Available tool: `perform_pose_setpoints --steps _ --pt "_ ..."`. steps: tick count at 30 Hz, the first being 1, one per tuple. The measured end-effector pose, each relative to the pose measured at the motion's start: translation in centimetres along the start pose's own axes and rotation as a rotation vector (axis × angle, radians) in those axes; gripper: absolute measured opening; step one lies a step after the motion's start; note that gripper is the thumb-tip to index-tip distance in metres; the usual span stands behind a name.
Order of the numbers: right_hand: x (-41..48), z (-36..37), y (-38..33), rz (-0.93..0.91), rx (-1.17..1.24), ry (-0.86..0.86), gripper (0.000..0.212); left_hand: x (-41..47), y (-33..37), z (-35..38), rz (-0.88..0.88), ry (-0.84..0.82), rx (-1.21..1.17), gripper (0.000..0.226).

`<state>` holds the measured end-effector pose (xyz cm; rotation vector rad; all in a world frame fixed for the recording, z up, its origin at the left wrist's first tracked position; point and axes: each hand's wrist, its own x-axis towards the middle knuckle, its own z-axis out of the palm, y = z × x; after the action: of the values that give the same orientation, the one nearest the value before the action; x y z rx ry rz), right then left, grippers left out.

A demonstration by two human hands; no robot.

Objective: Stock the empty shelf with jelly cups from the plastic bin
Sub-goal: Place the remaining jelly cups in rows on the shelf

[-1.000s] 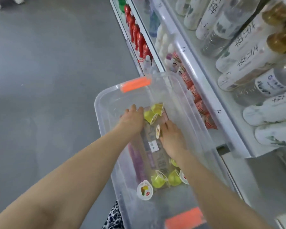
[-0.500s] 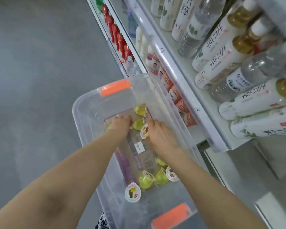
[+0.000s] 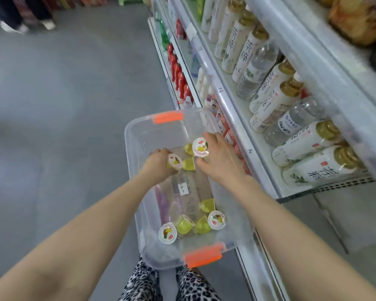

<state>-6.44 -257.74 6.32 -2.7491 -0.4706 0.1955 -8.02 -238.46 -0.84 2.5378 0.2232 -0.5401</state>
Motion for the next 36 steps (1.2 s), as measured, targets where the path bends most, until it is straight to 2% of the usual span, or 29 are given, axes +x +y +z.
perform_pose_setpoints --steps 4,8,13,17,21,30,36 --pt "-1.8 -1.2 -0.3 -0.028 0.075 0.049 0.051 -5.0 1.0 -0.5 -0.006 0.148 -0.189 0.053" --pt "-4.3 -2.0 -0.6 -0.07 0.099 0.05 0.06 -9.7 2.0 -0.7 0.038 0.199 -0.221 0.043" --pt "-8.4 -3.3 -0.6 -0.078 0.131 0.077 0.061 -15.3 3.0 -0.6 0.077 0.251 -0.248 0.052" --pt "-12.8 -4.7 -0.7 -0.107 0.096 0.155 0.054 -19.6 4.2 -0.3 0.141 0.282 -0.239 0.049" --pt "-18.8 -6.6 -0.8 -0.126 0.108 0.232 0.049 -24.2 5.6 0.8 0.211 0.302 -0.257 0.045" --pt "-35.7 -8.8 1.4 -0.028 -0.029 0.376 0.055 -36.9 10.4 6.6 0.387 0.312 -0.294 0.037" --pt "-47.3 -12.2 3.5 0.082 -0.048 0.483 0.048 -43.5 15.0 10.2 0.508 0.284 -0.327 0.05"
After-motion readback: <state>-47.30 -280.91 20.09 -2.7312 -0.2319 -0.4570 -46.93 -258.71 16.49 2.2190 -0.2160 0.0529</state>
